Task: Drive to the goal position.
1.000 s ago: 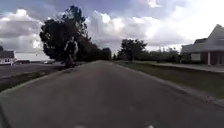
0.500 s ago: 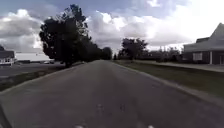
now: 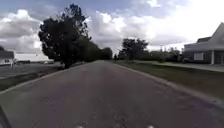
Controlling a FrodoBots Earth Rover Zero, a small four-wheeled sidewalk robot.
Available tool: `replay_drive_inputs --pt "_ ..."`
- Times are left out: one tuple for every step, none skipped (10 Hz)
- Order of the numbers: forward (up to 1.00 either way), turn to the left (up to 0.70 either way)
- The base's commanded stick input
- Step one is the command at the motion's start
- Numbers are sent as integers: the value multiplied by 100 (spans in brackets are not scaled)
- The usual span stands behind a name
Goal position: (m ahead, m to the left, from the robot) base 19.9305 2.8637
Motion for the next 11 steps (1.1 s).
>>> replay_drive_inputs --pt "70 0" --pt "70 0" --pt "70 0" --pt "70 0" --pt "70 0" --pt "70 0" --pt "70 0" --pt "70 0" --pt "70 0" --pt "70 35" --pt "70 35"
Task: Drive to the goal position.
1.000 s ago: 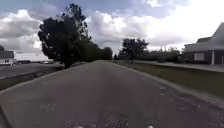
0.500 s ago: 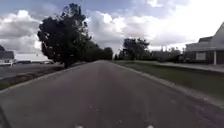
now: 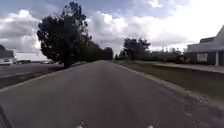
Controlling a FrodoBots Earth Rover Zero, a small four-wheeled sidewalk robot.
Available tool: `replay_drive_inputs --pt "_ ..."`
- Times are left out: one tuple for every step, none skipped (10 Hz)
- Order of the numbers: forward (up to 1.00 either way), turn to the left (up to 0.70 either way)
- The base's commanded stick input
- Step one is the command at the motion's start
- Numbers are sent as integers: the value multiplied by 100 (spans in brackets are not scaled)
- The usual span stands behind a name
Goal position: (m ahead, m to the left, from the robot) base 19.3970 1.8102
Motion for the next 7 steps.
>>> replay_drive_inputs --pt "70 33" --pt "70 15" --pt "70 0" --pt "70 0" --pt "70 0" --pt "70 0" --pt "70 0"
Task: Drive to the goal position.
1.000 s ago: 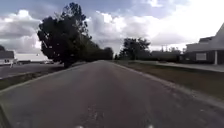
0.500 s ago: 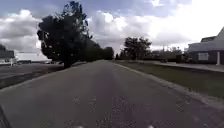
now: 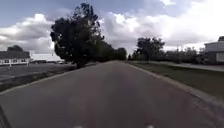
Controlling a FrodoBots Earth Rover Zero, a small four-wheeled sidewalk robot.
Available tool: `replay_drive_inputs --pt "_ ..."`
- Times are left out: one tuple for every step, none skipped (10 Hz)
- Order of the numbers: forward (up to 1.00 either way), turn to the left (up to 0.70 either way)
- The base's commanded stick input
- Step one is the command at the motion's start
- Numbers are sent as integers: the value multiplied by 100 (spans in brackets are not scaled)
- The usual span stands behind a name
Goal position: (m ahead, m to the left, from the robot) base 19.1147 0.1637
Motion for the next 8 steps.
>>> replay_drive_inputs --pt "70 0" --pt "70 0" --pt "70 0" --pt "70 0" --pt "70 0" --pt "70 0" --pt "70 0" --pt "70 -16"
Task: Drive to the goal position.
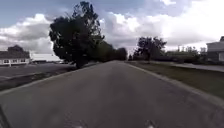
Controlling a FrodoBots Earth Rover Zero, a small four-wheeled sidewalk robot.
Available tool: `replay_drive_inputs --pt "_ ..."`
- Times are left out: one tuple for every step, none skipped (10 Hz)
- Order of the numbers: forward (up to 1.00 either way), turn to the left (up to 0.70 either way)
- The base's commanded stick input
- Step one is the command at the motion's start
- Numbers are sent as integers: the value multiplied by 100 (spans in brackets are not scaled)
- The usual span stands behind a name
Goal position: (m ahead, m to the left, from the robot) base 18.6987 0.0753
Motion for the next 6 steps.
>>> replay_drive_inputs --pt "70 -35" --pt "70 -35" --pt "70 -35" --pt "70 -21" --pt "70 0" --pt "70 0"
